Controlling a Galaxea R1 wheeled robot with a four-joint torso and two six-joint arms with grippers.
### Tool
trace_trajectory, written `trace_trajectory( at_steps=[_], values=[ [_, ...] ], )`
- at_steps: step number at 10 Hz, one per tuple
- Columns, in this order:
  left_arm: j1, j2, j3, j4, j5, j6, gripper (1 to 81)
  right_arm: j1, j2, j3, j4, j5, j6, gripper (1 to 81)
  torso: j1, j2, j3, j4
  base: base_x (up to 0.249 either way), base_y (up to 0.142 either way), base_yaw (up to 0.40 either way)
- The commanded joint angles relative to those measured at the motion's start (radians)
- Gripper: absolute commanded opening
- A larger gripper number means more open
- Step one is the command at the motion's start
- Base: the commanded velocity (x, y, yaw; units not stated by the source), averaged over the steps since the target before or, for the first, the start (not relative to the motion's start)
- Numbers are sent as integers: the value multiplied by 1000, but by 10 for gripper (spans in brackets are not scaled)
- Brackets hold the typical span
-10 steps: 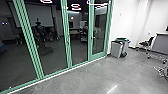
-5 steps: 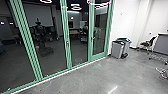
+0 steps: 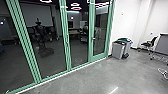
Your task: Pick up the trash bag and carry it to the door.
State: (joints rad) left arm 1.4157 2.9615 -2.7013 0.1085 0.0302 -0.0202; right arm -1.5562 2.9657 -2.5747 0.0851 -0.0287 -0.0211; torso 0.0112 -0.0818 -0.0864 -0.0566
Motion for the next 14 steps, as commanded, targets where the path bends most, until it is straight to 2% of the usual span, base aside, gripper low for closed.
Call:
trace_trajectory(
  at_steps=[1,14],
  values=[
    [-60,-4,-2,7,53,5,10,52,0,2,-5,-66,-3,811,0,0,0,0,140,-61,0],
    [-60,-2,-2,7,50,5,10,55,20,-25,-5,-66,-8,811,1,0,0,0,143,-66,0]
  ],
)
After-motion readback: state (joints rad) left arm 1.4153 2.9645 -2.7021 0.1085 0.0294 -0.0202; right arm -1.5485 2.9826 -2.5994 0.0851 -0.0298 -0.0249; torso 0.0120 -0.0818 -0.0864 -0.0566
